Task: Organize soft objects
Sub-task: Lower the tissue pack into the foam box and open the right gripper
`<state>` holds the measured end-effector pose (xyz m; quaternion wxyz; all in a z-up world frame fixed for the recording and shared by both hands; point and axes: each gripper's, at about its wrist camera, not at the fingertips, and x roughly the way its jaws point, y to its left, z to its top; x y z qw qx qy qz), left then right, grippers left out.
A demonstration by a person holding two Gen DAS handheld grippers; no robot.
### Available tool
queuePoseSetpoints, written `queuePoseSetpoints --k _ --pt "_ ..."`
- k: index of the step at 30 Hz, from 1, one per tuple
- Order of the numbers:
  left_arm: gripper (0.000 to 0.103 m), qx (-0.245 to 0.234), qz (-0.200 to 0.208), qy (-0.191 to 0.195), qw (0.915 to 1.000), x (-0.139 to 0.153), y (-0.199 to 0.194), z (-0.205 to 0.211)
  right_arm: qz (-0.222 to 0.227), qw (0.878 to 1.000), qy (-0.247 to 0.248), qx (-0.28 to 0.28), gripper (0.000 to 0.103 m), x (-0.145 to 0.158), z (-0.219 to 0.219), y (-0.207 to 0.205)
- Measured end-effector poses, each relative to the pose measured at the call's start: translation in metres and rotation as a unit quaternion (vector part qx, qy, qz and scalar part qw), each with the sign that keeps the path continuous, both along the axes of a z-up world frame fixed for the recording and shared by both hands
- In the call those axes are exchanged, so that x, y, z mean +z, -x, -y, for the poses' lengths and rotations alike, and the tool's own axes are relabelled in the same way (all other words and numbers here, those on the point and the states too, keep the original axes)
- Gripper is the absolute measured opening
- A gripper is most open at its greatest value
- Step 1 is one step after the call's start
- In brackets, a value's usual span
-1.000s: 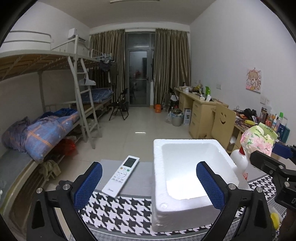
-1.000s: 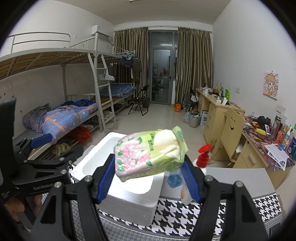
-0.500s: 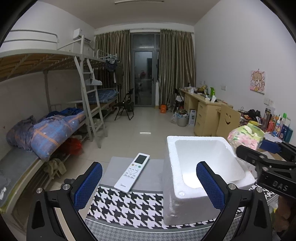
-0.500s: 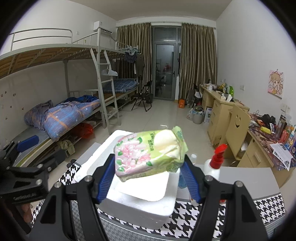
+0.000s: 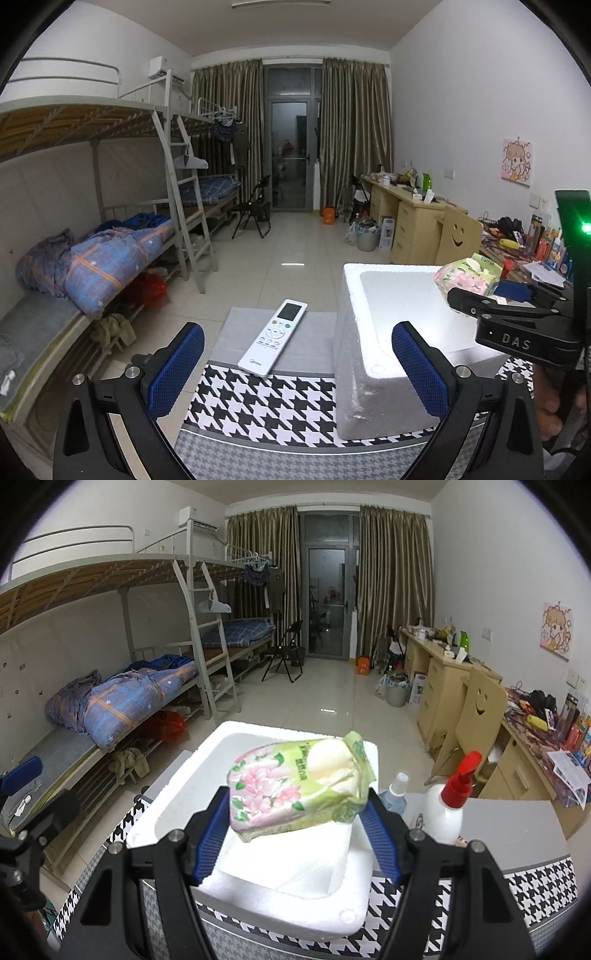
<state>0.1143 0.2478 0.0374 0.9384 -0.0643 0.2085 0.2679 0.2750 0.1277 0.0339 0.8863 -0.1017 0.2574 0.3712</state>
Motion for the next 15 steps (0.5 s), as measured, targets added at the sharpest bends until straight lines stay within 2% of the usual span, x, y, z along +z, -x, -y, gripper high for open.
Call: queuePoseSetpoints --k 7,11,15 --pt "0.102 0.008 -0.002 0.001 1.0 -0.003 0.005 -0.006 -0.028 1.0 0.014 -0.003 0.077 -0.008 -0.01 -0.01" --pt "0.102 0.012 -0.005 0.004 0.9999 -0.005 0.005 -0.007 -0.041 0.999 0.011 -0.003 0.087 -0.01 -0.009 -0.012" --pt "0.102 0.01 -0.004 0.004 0.9999 -0.004 0.005 -0.006 -0.035 0.999 0.011 -0.001 0.087 -0.007 -0.006 -0.009"
